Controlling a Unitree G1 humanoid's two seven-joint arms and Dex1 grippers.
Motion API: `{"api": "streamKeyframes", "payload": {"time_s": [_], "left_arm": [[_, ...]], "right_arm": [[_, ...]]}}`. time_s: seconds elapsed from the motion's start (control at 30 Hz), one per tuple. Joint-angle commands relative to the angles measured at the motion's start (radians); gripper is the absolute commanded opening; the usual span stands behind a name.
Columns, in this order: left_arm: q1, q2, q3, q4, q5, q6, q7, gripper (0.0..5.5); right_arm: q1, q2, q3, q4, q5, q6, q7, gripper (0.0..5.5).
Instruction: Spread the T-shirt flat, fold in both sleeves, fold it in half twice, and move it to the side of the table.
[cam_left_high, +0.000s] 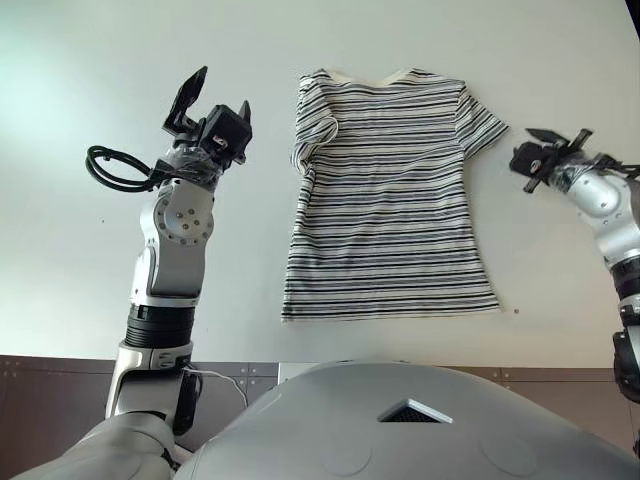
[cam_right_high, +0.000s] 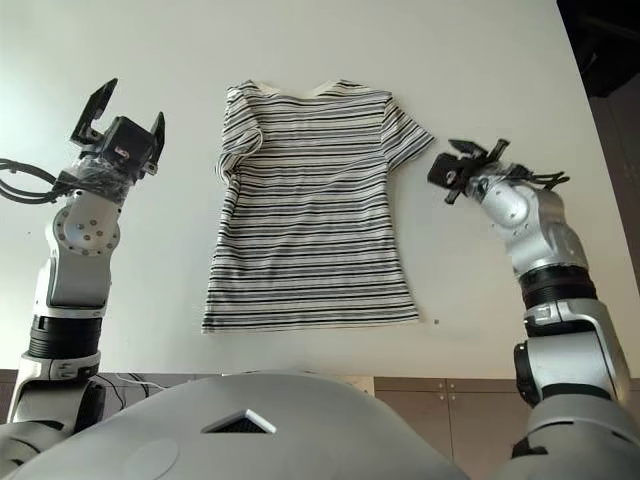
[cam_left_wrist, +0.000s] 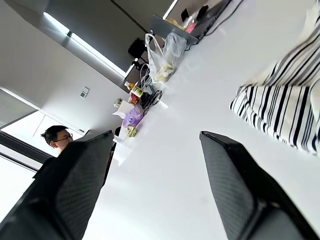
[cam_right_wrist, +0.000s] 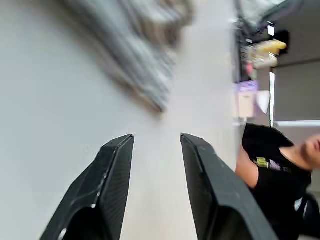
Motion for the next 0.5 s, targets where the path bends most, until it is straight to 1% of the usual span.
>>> {"api": "streamKeyframes", "payload": {"time_s": [0.03,0.13,0.2,0.33,0.5], "left_arm": [[-0.011,-0.007,0.008,0.002,-0.004,0.01,0.006,3.19],[-0.002,-0.014,-0.004,0.001,0.003,0.001,0.011,3.19],[0.0,-0.017,-0.013,0.005,0.005,-0.005,0.01,3.19],[0.0,-0.024,-0.03,0.011,0.014,-0.012,0.011,3.19],[-0.009,-0.032,-0.05,0.021,0.019,-0.017,0.007,3.19]], "right_arm": [[-0.129,0.022,0.07,0.254,-0.091,-0.063,-0.089,1.7],[-0.218,0.049,0.104,0.401,-0.124,-0.115,-0.152,1.7],[-0.246,0.06,0.126,0.458,-0.143,-0.148,-0.18,1.7],[-0.287,0.099,0.201,0.506,-0.209,-0.201,-0.245,1.7],[-0.328,0.168,0.231,0.545,-0.218,-0.192,-0.288,1.7]]}}
